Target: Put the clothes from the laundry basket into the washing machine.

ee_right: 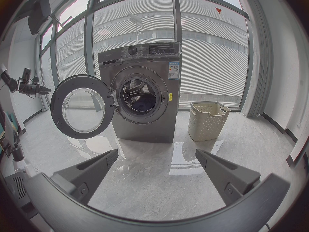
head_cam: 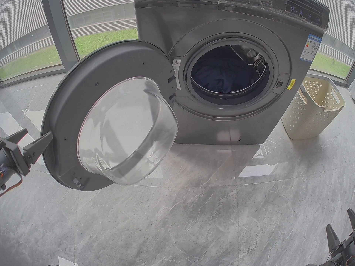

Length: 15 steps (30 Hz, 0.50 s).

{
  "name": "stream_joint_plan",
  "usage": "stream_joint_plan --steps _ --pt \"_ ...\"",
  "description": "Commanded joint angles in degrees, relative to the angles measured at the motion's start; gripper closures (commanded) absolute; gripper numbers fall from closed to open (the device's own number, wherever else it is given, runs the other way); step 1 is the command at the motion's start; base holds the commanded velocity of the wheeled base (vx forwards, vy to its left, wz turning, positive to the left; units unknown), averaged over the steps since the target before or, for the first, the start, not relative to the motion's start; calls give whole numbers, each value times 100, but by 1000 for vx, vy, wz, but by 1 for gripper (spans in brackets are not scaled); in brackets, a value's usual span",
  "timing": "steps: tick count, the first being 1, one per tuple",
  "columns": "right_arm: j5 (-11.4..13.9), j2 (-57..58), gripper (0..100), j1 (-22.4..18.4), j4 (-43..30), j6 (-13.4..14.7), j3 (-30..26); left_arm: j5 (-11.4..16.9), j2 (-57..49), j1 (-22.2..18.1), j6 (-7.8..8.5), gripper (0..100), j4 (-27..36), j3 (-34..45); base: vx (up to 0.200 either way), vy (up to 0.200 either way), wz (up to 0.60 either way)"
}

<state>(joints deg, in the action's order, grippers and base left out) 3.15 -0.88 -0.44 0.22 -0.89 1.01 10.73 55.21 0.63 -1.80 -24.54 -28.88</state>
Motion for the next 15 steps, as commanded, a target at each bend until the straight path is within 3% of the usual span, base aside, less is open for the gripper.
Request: stream_joint_plan --steps 1,8,10,13,15 --pt "2 61 0 0 4 -8 -101 184 983 -11 5 0 -420 -118 0 0 0" --pt "2 61 0 0 4 1 -101 624 1132 112 -4 0 -693 -48 0 0 0" --pt "-7 61 0 0 4 -8 -101 852 1044 376 -31 0 -684 5 0 0 0" --pt "2 61 0 0 4 1 -101 922 772 772 -39 0 -675 111 0 0 0" --pt "2 61 0 0 4 -8 -101 1063 420 1325 -206 0 -631 216 0 0 0"
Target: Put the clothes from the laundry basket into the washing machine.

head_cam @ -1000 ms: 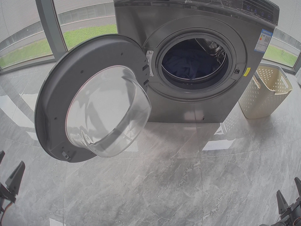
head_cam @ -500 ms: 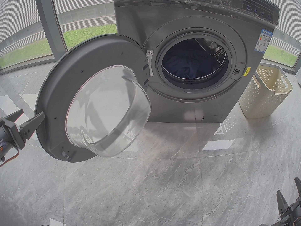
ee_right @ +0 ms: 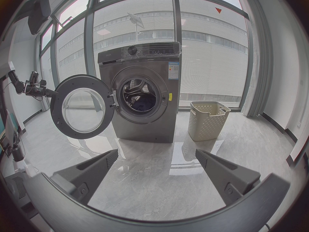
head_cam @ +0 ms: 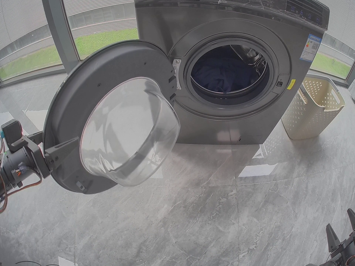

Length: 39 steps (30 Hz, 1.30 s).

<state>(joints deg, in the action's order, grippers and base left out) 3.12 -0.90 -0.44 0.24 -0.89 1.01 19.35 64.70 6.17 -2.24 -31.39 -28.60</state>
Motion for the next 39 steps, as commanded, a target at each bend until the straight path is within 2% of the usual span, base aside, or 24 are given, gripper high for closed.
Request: stream_joint_plan --steps 1,3,5,6,7,8,11,17,18,19,22,30,34,39 --pt "4 64 0 0 2 -8 -101 236 -730 1079 -268 0 98 241 0 0 0" --pt "-4 64 0 0 2 -8 -101 166 -1003 1633 -435 0 221 302 0 0 0" --pt "4 64 0 0 2 1 -101 43 -1099 1914 -452 0 397 311 0 0 0" --pt "4 64 0 0 2 1 -101 25 -1099 1923 -452 0 414 302 0 0 0" --pt "4 64 0 0 2 -8 -101 -203 -1099 1932 -435 0 476 285 0 0 0" --pt "4 64 0 0 2 -8 -101 -282 -1091 1932 -435 0 476 276 0 0 0" --pt "-4 64 0 9 2 -8 -101 -388 -1038 1888 -470 0 423 223 0 0 0" --pt "4 64 0 9 2 -8 -101 -449 -783 1211 -479 0 371 12 0 0 0" --pt "4 64 0 9 2 -8 -101 -449 -774 1194 -479 0 371 3 0 0 0" --pt "4 64 0 0 2 -8 -101 -449 -572 948 -470 0 291 -58 0 0 0" --pt "4 64 0 0 2 -8 -101 -458 -317 754 -470 0 80 -67 0 0 0" --pt "4 64 0 9 2 -8 -101 -528 342 851 -435 0 -210 -111 0 0 0" --pt "4 64 0 0 2 -8 -101 -722 773 1071 -435 0 -377 -304 0 0 0" --pt "-4 64 0 0 2 -8 -101 -977 1493 1440 -461 0 -878 -700 0 0 0"
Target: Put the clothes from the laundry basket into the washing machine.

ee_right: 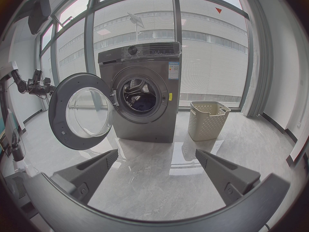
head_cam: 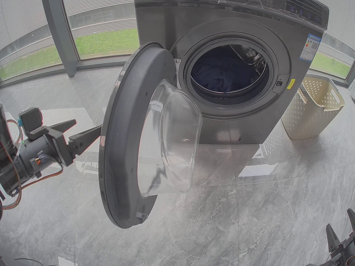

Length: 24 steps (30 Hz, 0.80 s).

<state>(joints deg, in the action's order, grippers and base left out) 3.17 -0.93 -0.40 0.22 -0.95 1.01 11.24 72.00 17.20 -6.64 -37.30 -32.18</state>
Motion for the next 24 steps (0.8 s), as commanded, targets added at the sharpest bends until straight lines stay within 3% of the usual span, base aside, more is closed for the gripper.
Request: stream_joint_plan --steps 1,8,24 --pt "-1 66 0 5 4 -2 -101 -201 807 363 -21 0 -313 -376 0 0 0" --pt "-1 66 0 -4 4 -19 -101 -298 1290 802 -48 0 -348 -974 0 0 0" --pt "-1 66 0 -4 4 -19 -101 -315 2108 1330 -48 0 -286 -2011 0 0 0"
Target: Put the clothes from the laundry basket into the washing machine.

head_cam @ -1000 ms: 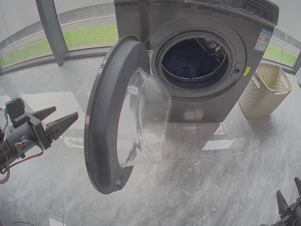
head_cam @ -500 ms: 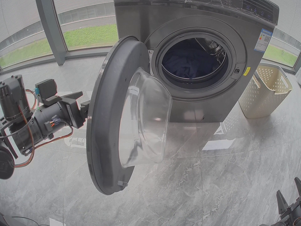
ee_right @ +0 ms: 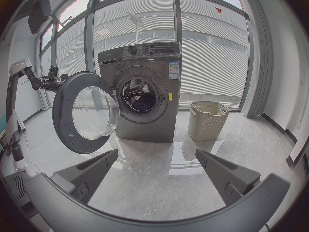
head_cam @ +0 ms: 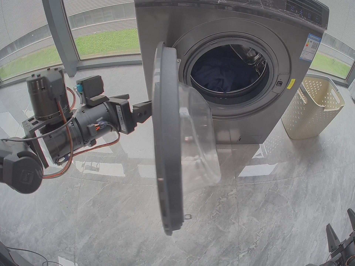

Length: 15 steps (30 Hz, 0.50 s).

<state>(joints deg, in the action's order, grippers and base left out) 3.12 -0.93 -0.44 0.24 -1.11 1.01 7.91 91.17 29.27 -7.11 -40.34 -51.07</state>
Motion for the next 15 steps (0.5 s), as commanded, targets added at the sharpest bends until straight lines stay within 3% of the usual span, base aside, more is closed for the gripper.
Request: stream_joint_plan --steps 1,15 --pt "4 66 0 0 2 -3 -101 9 322 237 -1 0 -9 -184 0 0 0" --pt "4 66 0 0 2 -3 -101 -123 1254 633 -1 0 -35 -1072 0 0 0"
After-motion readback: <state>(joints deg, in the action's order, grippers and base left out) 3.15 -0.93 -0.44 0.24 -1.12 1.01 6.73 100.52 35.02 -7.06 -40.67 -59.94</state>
